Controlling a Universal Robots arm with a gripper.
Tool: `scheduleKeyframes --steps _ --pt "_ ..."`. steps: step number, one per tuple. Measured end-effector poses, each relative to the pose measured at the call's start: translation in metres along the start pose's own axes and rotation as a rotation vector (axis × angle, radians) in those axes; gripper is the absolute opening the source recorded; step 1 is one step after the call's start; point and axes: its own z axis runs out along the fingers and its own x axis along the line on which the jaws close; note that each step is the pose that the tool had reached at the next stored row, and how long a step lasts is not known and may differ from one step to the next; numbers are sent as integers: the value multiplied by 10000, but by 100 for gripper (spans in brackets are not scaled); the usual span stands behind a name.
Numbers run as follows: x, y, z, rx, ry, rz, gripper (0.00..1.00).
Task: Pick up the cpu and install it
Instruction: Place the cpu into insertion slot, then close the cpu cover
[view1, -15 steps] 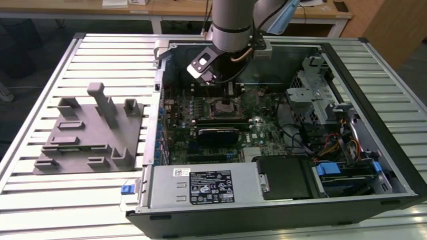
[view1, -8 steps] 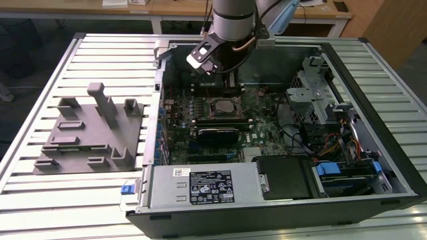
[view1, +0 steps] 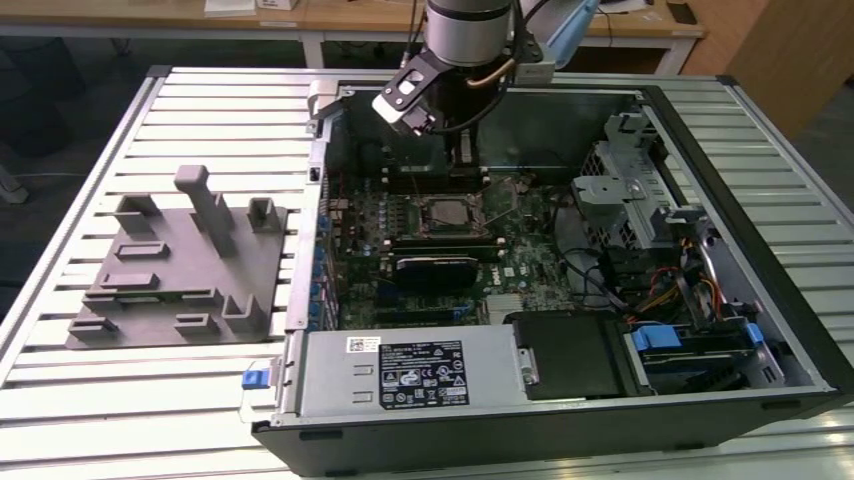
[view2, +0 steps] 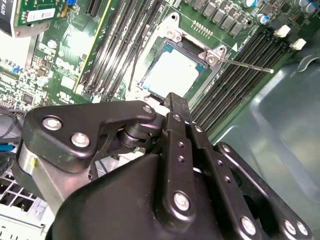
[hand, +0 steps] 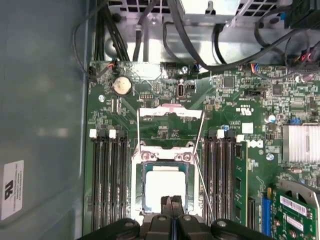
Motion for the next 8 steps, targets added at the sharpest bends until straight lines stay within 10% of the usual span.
scheduleKeyframes --steps 8 --pt "0 0 -5 0 -1 0 11"
